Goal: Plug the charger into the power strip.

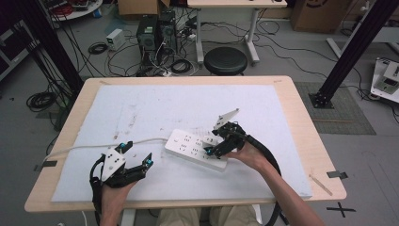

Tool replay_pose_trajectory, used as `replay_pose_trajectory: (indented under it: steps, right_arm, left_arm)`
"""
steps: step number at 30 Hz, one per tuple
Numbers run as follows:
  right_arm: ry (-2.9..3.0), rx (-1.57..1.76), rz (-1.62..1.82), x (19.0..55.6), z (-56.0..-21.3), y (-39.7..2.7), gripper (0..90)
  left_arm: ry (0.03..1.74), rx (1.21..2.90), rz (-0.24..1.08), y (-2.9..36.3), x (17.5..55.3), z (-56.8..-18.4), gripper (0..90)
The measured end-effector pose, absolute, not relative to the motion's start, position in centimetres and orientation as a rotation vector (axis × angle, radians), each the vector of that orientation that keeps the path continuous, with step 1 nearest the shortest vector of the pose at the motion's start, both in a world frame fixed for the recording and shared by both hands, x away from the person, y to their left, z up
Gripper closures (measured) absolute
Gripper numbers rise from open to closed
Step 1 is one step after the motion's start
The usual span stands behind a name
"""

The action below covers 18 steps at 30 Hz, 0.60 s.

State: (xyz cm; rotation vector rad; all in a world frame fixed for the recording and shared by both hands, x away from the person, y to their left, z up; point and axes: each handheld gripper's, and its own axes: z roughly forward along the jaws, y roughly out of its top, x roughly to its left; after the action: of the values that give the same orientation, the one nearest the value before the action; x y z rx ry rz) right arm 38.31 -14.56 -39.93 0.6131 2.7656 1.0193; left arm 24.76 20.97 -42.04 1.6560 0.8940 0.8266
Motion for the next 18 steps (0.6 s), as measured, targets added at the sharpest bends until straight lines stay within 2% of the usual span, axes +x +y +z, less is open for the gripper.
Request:
replay_pose_trajectory:
  steps: [18]
  right_arm:
    - [2.363, 0.886, 1.306, 35.0, -39.9, -21.3, 21.3]
  left_arm:
    - [0.895, 1.665, 0.818, 21.3, 25.3, -42.1, 22.0]
